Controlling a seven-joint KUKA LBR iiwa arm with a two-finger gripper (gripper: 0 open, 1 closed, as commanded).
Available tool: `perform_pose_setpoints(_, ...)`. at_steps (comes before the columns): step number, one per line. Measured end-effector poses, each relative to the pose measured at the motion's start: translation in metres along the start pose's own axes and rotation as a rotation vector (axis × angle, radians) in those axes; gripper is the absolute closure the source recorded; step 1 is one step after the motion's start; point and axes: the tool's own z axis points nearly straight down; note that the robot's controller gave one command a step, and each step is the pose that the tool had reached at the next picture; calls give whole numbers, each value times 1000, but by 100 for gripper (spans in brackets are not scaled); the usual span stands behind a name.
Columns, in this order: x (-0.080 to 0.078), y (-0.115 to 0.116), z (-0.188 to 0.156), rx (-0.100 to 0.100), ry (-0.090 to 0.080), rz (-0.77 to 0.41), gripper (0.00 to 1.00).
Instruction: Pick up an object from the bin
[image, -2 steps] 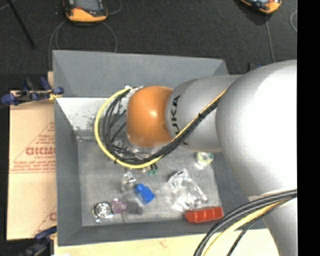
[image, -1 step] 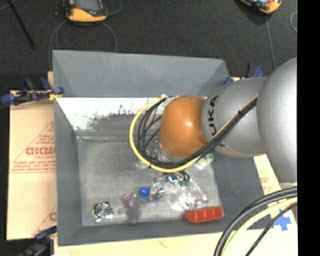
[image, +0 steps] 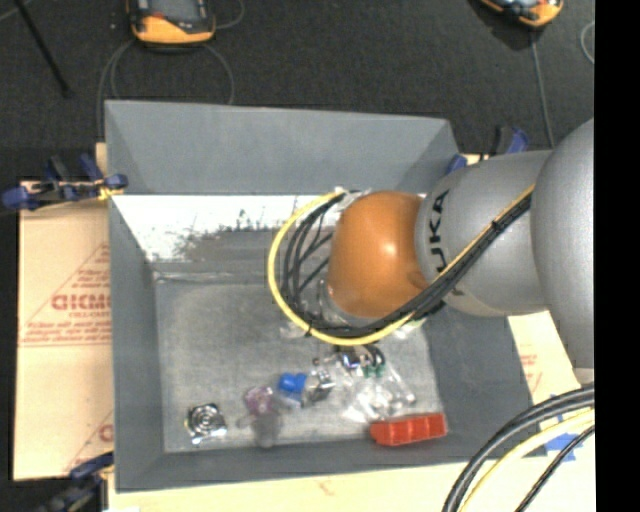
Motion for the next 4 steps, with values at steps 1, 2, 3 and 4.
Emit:
perform_pose_setpoints(1, -6, 32, 43, 4, -4, -68, 0)
perform_pose_setpoints(2, -6, -33, 42, -5, -16, -77, 0)
perform_pose_setpoints(3, -5, -33, 40, -2, 0, -79, 100)
perform_pose_setpoints(4, -7, -34, 5, 1, -7, -76, 100)
